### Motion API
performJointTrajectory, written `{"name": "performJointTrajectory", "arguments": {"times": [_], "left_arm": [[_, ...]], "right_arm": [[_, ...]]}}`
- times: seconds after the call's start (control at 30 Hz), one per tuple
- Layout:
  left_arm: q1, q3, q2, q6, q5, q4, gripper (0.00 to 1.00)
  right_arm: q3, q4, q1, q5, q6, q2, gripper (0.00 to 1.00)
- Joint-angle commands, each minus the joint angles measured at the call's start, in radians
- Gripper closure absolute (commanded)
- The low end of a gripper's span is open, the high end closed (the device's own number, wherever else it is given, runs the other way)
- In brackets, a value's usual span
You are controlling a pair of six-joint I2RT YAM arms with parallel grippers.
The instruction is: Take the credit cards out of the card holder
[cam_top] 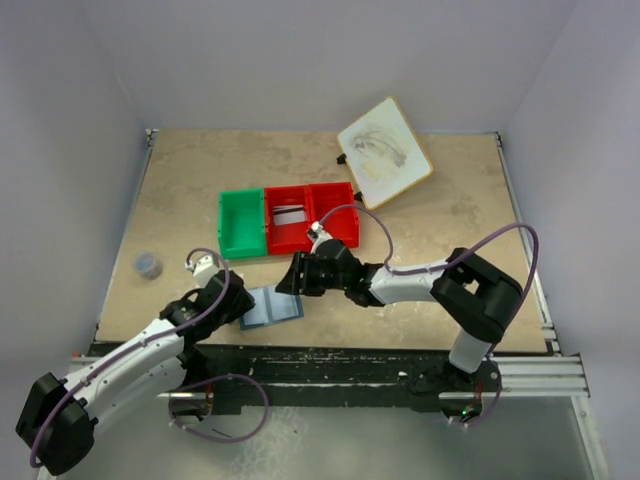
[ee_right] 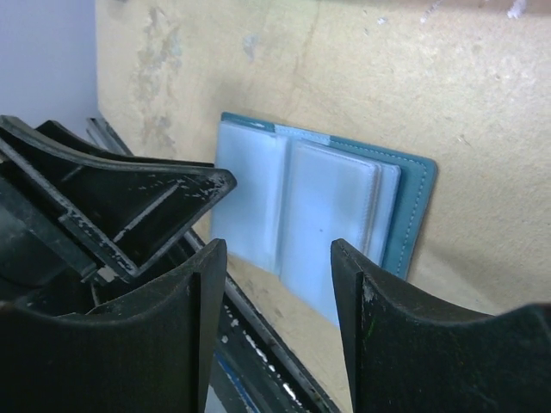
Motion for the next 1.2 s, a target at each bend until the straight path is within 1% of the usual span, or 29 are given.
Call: {"name": "performJointTrajectory", "arguments": {"times": [0.0, 0.1, 0.17, 0.37, 0.47, 0.57, 0.7, 0.87, 1.03, 1.07, 1.17], "left_arm": [[0.001, -0.028, -0.003, -0.011, 0.011, 0.068, 0.53], [0.000, -0.043, 0.009, -0.009, 0.034, 0.104, 0.60], [0.000, -0.054, 0.019, -0.008, 0.049, 0.133, 0.63], [0.000, -0.055, 0.041, -0.004, 0.061, 0.152, 0.67], [0.000, -0.061, 0.037, 0.000, 0.075, 0.170, 0.70], [0.000, -0.070, 0.039, 0.007, 0.102, 0.208, 0.75], [0.000, -0.075, 0.053, 0.009, 0.135, 0.250, 0.82], [0.000, -0.069, 0.051, 0.013, 0.132, 0.247, 0.83], [0.001, -0.069, 0.054, 0.014, 0.135, 0.259, 0.83], [0.001, -0.069, 0.055, 0.015, 0.136, 0.262, 0.83], [0.000, -0.066, 0.061, 0.016, 0.137, 0.263, 0.84]], "right_arm": [[0.039, -0.064, -0.001, 0.014, 0.005, 0.031, 0.45], [0.033, -0.065, -0.002, 0.007, 0.006, 0.041, 0.46], [0.027, -0.061, -0.002, 0.004, 0.009, 0.039, 0.45], [0.026, -0.146, -0.002, 0.026, 0.029, 0.025, 0.45], [0.032, -0.128, -0.002, 0.000, 0.009, 0.035, 0.46], [0.057, -0.062, 0.001, -0.029, -0.015, 0.055, 0.47], [0.080, -0.024, 0.000, -0.069, -0.010, 0.063, 0.49], [0.096, -0.029, 0.001, -0.078, -0.006, 0.058, 0.49], [0.101, 0.016, 0.000, -0.105, -0.004, 0.061, 0.49], [0.101, 0.009, 0.001, -0.106, -0.005, 0.061, 0.49], [0.124, -0.084, 0.000, -0.051, -0.018, 0.051, 0.49]]}}
